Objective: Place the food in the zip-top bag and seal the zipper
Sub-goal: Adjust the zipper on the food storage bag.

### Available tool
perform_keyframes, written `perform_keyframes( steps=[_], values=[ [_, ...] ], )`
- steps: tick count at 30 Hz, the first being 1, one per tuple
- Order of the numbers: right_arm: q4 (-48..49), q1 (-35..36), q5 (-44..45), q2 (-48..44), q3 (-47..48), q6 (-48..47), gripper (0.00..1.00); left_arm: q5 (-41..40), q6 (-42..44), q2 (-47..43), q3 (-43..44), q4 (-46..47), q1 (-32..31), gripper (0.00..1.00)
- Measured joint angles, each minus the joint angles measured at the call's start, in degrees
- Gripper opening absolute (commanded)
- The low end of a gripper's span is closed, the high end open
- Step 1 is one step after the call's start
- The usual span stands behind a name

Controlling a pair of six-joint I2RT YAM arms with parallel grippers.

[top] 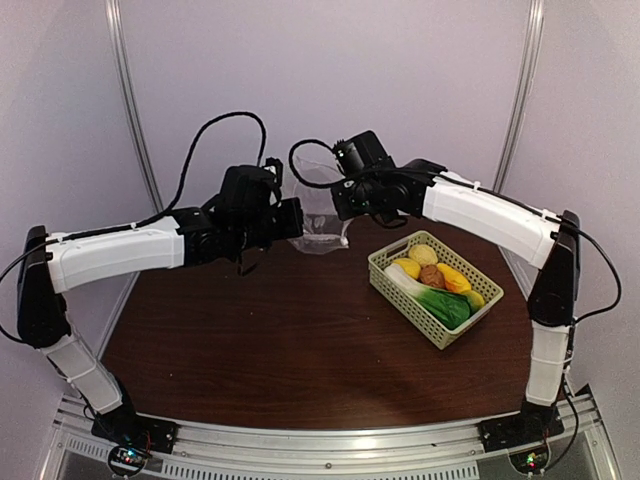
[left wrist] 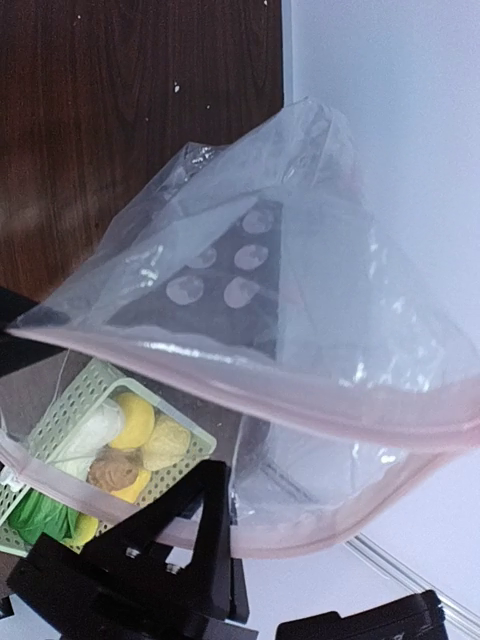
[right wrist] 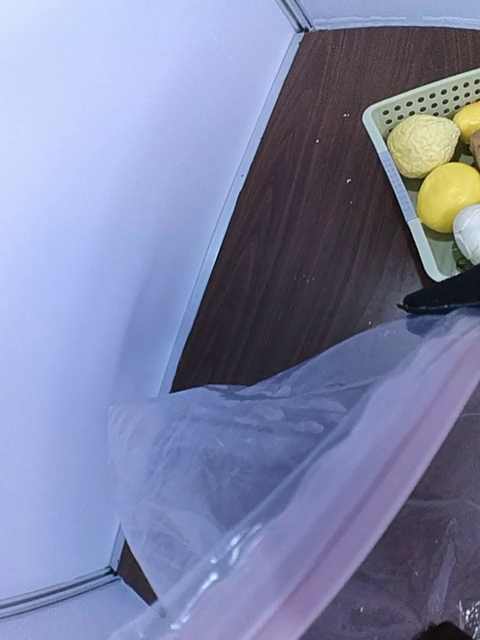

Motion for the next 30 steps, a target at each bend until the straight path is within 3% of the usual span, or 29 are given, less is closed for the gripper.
perform_keyframes(
  steps=[8,12,18,24,27,30],
  values=[
    [-0.5,-0.6,0.8,-0.2,-2.3,1.0,0.03,-3.6,-0.4,-1.2,0.0,-3.5,0.0,0.0],
    [-0.7,-1.4,-3.9,-0.8,-4.6,-0.5,0.24,-5.5,0.3,-2.8,-0.7,-4.3,0.0,0.0],
    [-1.6,-2.7,-25.2,-4.0,-5.4,-7.5,0.55,-5.8,2.6,-3.4,-0.2,-4.8,0.0,0.0],
    [-4.7,-5.4,-34.9,-19.8,-16.0,-16.3,0.84,-5.8,6.0,-2.7,0.2,-6.9,0.0,0.0],
    [-5.6,-10.8,-37.6,-29.1,-22.8,-20.2,0.87,-5.7,7.8,-2.6,0.2,-7.8,0.0,0.0],
    [-7.4,-15.7,-37.9,-34.9,-29.6,-23.8,0.84,-5.7,9.5,-2.6,0.2,-9.5,0.2,0.0]
  ],
)
